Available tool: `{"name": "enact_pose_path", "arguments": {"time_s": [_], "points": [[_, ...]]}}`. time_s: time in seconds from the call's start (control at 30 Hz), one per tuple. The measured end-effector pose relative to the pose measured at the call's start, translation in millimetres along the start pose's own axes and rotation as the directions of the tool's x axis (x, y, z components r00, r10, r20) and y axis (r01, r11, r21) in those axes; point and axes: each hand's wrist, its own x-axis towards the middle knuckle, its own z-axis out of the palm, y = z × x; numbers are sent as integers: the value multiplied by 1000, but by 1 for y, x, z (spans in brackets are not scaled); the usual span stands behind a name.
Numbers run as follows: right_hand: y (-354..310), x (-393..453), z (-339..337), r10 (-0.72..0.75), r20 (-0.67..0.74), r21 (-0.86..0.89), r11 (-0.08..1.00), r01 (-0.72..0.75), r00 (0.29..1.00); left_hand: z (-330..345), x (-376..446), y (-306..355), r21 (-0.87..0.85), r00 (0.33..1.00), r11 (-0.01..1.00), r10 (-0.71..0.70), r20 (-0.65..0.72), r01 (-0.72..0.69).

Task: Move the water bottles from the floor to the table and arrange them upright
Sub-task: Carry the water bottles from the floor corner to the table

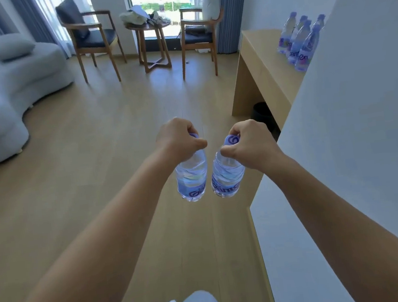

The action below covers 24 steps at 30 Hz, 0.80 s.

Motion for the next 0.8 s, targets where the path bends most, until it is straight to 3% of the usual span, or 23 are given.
{"name": "enact_pose_path", "arguments": {"time_s": [0.33,0.57,0.8], "points": [[25,161,13,117,-13,33,993,-116,993,17,183,1,4,993,995,97,72,-97],[46,265,14,275,-120,82,960,-267,954,30,314,22,8,955,975,217,201,-223],[67,351,2,368,-235,97,930,-355,900,54,410,41,-90,925,955,297,238,-283]]}}
